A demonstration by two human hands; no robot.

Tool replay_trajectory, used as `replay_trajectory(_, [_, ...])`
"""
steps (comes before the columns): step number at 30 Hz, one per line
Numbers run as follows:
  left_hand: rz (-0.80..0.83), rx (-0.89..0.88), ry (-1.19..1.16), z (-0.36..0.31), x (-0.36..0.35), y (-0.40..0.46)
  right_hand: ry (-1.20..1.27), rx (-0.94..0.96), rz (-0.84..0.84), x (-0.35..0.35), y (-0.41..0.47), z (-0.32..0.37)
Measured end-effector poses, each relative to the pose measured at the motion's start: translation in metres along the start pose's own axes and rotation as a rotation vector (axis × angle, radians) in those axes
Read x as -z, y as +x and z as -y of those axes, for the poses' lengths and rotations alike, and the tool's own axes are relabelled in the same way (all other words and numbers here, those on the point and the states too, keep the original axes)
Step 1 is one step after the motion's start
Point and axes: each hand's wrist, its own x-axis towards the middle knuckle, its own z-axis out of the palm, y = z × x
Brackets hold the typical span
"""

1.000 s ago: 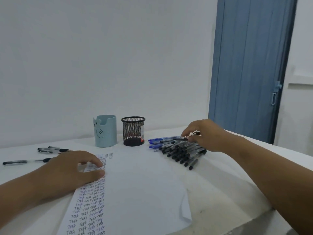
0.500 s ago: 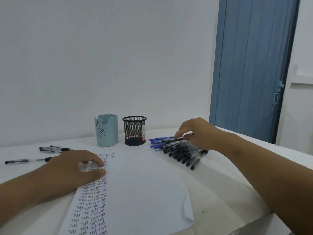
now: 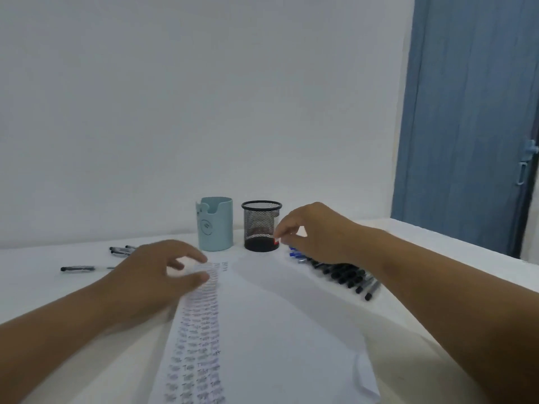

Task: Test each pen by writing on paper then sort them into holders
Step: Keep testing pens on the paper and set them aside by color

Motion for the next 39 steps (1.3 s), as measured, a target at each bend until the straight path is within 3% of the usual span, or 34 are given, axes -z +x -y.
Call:
replay_trajectory(5, [-0.136,0.023,0.027,0.029,0.028,0.012,0.026,0.124,0.143,-0.048,0.039,0.047])
replay_trajectory(12, [0.130,0.254,0.291,0.089,0.069,0.014,-0.040,0.144,0.348,-0.079,0.077,0.074])
replay_trajectory(17, [0.048,0.172,0.409,0.106,0.062,0.020,-0.043,0.164,0.316,-0.086,0.088,0.072])
replay_trajectory(21, [-0.003,0.116,0.442,0.105,0.054,0.023,0.001,0.211,0.095,-0.112,0.080,0.061])
replay_trajectory(24, [-0.044,0.078,0.451,0.104,0.052,0.025,0.104,0.182,0.079,-0.114,0.075,0.055])
replay_trajectory(28, [-0.390,-0.049,0.198,0.080,0.052,0.029,0.113,0.216,0.072,-0.114,0.073,0.054])
replay_trajectory(32, [-0.654,0.083,-0.516,0.037,0.051,0.026,0.250,0.165,-0.008,-0.112,0.069,0.055])
replay_trajectory(34, [-0.648,0.151,-0.912,0.019,0.049,0.023,0.617,-0.001,-0.015,-0.108,0.066,0.062])
replay_trajectory(36, [-0.555,0.193,-1.125,0.009,0.042,0.019,1.053,-0.192,0.077,-0.101,0.066,0.072])
replay_trajectory(39, [-0.381,0.243,-1.029,0.009,0.026,0.014,1.482,-0.347,0.149,-0.088,0.069,0.079])
